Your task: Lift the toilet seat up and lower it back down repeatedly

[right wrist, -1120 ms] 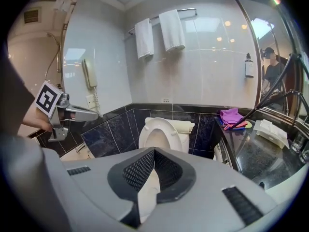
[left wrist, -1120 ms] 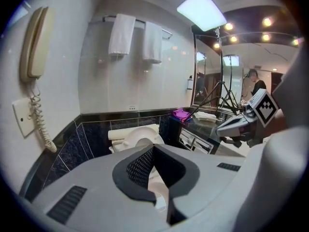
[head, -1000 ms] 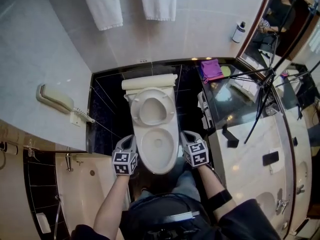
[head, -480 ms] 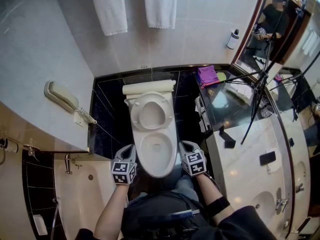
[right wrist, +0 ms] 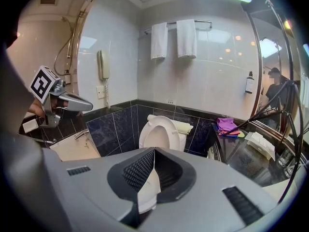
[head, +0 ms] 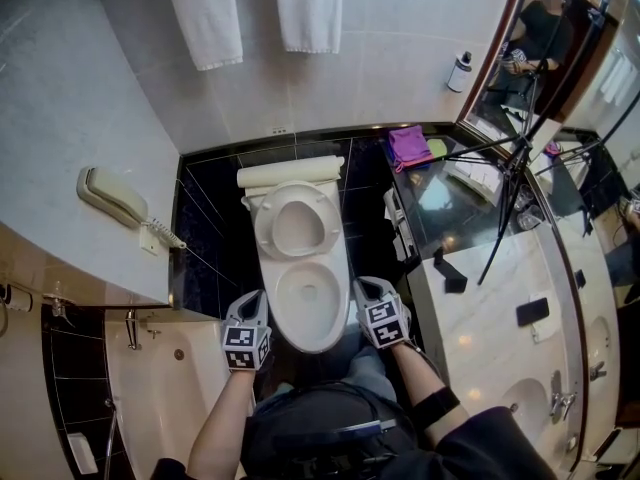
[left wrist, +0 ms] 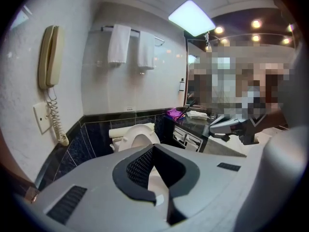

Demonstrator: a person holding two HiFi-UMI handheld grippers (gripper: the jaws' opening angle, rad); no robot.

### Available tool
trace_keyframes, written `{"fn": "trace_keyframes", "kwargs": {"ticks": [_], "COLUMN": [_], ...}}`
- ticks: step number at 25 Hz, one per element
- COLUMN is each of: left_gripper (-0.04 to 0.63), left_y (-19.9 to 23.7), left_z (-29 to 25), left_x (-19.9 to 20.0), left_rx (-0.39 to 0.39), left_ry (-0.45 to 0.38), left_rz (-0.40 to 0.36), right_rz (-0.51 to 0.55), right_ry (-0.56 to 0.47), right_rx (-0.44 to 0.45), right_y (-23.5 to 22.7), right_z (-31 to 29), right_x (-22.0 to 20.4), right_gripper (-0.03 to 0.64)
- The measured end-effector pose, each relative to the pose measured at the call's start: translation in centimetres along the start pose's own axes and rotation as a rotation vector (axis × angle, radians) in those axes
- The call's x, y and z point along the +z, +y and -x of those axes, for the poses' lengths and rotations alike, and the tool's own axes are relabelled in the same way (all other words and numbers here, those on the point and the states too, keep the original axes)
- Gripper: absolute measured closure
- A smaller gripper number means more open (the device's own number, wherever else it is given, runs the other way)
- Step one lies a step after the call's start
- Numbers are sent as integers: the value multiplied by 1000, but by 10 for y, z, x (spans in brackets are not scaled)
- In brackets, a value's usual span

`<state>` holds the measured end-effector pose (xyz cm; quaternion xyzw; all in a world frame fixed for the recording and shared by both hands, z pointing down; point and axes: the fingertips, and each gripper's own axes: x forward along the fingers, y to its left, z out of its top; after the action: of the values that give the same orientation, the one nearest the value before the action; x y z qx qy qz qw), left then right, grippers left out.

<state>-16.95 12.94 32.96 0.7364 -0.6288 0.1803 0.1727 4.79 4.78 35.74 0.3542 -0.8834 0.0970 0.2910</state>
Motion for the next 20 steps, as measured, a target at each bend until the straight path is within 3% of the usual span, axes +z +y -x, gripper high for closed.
{"fn": "trace_keyframes", "kwargs": {"ticks": [6,10,20], "left_gripper": [600,600,600], "left_y": [-2,2,16], "left_z": [-15,-30,-98], "left_x": [-1,1,18], "left_rx": [0,10,72], "left_ry": [13,25,31], "left_rz": [10,19,4], "right_rz": [81,151,354], "right_ry": [9,16,50], "right_rx": [-13,-7,37], "right_y": [-20,-35,-79], "right_z": [-23,-48,-142], "right_x": [11,29,78], "right_gripper": [540,449,375]}}
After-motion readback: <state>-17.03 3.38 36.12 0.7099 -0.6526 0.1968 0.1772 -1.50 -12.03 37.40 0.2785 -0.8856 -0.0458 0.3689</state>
